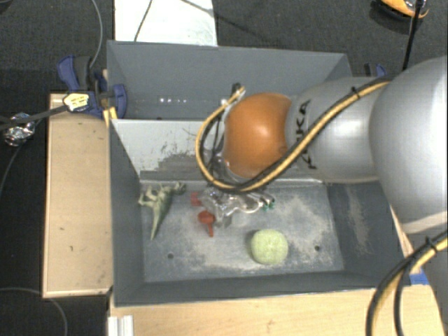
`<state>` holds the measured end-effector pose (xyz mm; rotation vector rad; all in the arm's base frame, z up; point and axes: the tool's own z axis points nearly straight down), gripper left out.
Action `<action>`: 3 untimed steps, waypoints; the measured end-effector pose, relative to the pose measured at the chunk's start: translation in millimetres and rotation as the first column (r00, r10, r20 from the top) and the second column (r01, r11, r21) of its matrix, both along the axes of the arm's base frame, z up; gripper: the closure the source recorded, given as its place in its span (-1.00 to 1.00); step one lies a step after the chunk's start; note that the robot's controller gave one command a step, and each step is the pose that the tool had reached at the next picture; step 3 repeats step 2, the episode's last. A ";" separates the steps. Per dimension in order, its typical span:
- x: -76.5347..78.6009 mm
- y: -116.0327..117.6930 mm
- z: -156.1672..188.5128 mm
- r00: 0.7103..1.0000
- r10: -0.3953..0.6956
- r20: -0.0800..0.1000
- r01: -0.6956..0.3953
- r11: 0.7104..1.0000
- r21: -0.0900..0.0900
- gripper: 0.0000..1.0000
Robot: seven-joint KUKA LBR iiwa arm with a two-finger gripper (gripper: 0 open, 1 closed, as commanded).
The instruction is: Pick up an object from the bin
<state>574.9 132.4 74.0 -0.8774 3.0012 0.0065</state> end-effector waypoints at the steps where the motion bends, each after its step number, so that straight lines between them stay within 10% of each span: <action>1: -1.3 -0.2 3.4 1.000 -0.001 -0.003 0.001 1.000 0.000 1.00; 3: -3.9 -0.7 21.7 1.000 -0.001 -0.011 0.001 1.000 -0.002 1.00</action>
Offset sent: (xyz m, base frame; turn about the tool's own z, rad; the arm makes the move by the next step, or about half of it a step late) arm 0.0000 -0.0001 0.0056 0.0000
